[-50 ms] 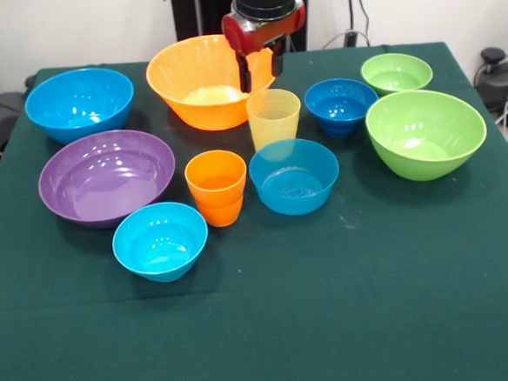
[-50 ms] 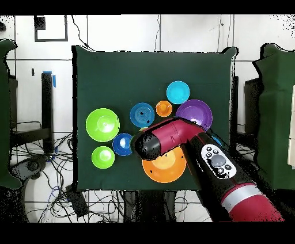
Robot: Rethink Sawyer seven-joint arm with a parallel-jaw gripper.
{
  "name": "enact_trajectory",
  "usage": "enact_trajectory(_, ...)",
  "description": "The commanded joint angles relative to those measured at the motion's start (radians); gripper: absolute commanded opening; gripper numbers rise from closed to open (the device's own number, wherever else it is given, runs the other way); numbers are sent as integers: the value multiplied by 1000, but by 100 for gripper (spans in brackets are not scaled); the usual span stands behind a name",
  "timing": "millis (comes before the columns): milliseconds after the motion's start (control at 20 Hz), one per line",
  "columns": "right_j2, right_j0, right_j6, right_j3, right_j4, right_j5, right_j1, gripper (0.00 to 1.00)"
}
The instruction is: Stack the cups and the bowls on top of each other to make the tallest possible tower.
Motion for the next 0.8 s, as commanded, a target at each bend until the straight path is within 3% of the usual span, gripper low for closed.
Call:
enact_trajectory(50,2,16,-57,34,-84,-71,42,100)
enact_trajectory(800,13,-3,-136,-97,-89,-20,172,100)
